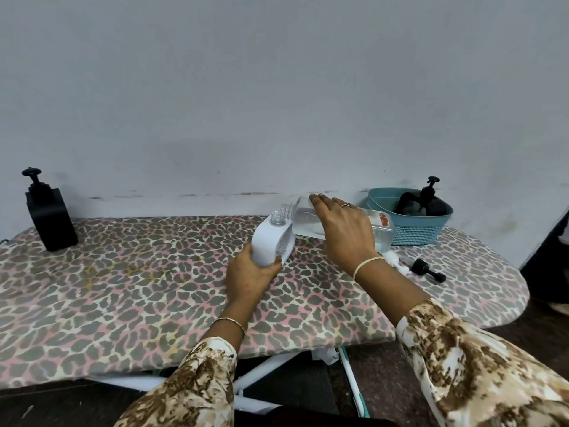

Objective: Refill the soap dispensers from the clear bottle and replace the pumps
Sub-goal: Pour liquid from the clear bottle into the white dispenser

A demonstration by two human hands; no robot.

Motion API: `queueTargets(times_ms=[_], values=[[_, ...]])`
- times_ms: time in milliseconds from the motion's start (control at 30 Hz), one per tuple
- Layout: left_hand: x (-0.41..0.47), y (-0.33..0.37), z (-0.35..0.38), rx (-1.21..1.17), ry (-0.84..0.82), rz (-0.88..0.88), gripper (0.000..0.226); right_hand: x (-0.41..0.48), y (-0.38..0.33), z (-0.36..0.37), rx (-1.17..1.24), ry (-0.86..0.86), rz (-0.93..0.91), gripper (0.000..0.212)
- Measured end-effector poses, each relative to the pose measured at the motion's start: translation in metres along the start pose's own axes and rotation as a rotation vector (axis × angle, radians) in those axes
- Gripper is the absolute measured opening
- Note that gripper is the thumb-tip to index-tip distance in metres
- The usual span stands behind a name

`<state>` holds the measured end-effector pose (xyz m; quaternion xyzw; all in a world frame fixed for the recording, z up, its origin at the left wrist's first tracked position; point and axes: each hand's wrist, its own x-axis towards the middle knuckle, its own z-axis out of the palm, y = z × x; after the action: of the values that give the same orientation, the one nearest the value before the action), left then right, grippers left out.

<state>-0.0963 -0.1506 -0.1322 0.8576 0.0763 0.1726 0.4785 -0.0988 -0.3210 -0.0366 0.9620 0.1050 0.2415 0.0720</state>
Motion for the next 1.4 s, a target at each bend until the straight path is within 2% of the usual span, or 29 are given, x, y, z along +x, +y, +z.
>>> queueTargets(times_ms=[1400], values=[[-0.001, -0.0011, 0.0, 0.003, -0.019, -0.017, 0.056, 0.0088, -0.0005, -0.0103, -0.046, -0.031, -0.021, 0.065]])
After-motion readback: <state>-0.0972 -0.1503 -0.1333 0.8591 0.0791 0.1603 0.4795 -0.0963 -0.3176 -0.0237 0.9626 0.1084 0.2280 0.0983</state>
